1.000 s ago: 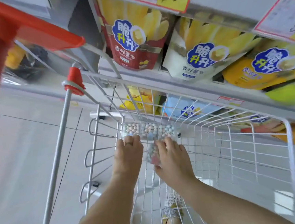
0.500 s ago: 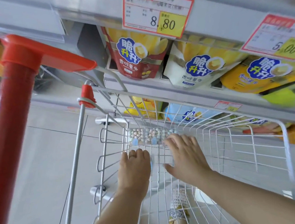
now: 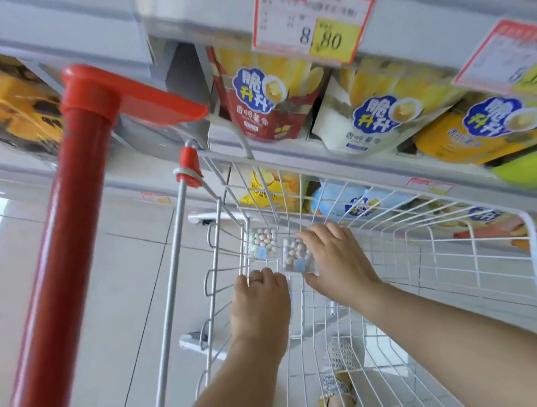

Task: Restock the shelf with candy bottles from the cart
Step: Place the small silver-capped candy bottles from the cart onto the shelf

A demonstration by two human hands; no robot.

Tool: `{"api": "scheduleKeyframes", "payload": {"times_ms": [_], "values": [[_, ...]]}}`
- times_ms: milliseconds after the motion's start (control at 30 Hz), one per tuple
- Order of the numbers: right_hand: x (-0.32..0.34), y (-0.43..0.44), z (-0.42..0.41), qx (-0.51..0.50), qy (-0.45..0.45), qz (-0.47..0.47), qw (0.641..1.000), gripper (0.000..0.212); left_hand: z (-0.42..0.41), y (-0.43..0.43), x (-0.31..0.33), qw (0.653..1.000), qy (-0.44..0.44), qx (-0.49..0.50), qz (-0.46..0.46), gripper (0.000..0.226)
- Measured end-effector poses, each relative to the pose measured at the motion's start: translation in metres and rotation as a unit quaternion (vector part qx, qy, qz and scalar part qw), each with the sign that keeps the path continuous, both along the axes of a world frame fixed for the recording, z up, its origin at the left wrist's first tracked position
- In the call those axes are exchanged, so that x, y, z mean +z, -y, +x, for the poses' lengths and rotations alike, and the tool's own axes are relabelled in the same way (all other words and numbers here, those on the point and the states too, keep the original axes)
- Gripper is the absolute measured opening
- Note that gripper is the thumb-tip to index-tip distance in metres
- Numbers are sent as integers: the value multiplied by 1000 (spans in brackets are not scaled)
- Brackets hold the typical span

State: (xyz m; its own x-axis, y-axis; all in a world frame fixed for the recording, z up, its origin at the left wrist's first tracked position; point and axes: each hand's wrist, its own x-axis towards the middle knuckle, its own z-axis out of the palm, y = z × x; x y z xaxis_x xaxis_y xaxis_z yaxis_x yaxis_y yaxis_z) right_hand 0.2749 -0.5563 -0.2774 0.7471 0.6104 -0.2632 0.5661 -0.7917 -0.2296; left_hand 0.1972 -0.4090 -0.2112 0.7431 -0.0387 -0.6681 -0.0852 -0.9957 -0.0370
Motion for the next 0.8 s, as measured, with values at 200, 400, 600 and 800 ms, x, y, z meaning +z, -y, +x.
{"api": "scheduleKeyframes", "payload": {"times_ms": [200, 400, 600, 800], "values": [[107, 9, -3, -141, -179, 134, 964, 67, -2, -5, 91, 995, 0, 73, -69, 55], [259, 13, -4, -308, -246, 243, 886, 71, 3, -46, 224, 950, 33, 214, -227, 84], [400, 24, -19, -327, -296, 324, 837, 77, -7, -82, 345, 834, 94, 295, -457, 70], [516, 23, -32, -268, -281, 366, 845, 63, -13, -77, 433, 740, 125, 327, -575, 55]]}}
